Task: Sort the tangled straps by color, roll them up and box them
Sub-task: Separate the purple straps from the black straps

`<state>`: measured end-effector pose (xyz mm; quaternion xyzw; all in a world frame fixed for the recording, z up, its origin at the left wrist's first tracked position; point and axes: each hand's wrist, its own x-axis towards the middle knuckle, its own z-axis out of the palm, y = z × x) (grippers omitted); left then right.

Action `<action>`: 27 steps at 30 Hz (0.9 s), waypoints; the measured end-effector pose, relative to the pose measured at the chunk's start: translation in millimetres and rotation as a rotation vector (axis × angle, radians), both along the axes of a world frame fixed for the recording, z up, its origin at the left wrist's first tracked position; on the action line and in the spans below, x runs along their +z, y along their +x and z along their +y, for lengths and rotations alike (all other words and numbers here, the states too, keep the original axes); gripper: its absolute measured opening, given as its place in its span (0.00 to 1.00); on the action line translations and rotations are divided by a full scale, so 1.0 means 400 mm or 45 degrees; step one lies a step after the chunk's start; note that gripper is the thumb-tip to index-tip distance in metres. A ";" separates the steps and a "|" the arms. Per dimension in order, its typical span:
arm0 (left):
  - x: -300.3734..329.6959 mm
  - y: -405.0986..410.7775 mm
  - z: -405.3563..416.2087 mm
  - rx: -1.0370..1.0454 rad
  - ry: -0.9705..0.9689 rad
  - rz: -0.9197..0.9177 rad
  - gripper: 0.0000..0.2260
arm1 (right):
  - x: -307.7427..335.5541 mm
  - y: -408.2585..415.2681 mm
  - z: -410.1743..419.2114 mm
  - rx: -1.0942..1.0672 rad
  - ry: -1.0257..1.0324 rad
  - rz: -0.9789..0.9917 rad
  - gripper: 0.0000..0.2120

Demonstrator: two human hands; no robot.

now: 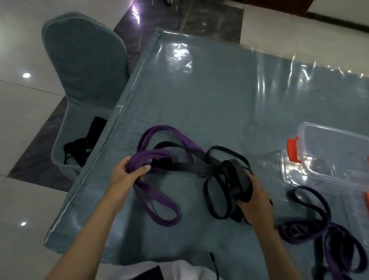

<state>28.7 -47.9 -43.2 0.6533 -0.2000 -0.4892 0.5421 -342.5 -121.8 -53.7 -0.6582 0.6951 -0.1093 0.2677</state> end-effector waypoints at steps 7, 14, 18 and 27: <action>0.034 0.023 0.032 0.073 -0.080 -0.218 0.06 | -0.008 -0.019 0.051 0.281 0.361 0.328 0.61; 0.122 0.033 0.018 -0.313 -0.026 -0.617 0.07 | 0.053 0.045 0.014 0.020 -0.231 -0.033 0.22; 0.151 -0.018 -0.028 -0.509 0.088 -0.566 0.11 | 0.111 0.163 -0.001 0.241 -0.250 -0.544 0.18; 0.127 -0.145 -0.179 -0.307 0.130 0.028 0.13 | 0.082 0.400 0.042 0.474 0.445 -0.959 0.14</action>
